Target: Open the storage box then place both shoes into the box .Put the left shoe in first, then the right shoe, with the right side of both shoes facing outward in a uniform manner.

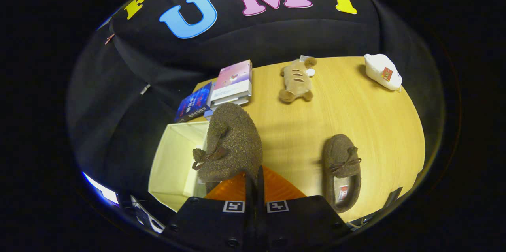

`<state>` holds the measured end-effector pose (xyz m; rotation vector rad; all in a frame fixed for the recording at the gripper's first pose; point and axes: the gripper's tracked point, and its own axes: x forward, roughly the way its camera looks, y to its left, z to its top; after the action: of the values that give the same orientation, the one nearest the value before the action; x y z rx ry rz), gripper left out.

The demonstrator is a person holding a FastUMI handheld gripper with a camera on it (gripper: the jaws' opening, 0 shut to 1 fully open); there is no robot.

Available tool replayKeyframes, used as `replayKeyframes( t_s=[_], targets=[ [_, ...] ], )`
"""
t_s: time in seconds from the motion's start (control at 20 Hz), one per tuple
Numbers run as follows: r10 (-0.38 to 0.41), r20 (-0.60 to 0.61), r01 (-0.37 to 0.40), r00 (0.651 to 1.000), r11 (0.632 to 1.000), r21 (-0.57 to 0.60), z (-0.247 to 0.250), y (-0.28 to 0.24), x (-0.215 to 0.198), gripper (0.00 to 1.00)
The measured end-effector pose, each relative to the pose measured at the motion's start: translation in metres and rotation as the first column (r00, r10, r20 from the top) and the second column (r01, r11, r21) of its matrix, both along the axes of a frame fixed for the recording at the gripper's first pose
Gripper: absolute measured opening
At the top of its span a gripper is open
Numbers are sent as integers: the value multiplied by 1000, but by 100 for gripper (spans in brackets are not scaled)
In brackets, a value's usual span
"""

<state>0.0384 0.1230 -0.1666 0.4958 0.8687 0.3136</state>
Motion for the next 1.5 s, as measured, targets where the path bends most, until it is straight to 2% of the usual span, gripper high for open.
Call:
replayKeyframes(
  t_s=[0.25,0.5,0.95,1.15,1.35,1.5],
  targets=[
    [5,-11,-4,1000,995,104,47,58,6,5],
    [18,-93,-4,995,989,149,46,125,6,5],
    [26,-250,1,968,994,108,-21,206,-10,6],
    [20,-327,7,945,996,83,-59,225,-16,5],
    [51,-389,-6,920,993,116,-76,239,-27,6],
    [80,-384,-28,920,990,140,-74,244,-27,15]
  ],
)
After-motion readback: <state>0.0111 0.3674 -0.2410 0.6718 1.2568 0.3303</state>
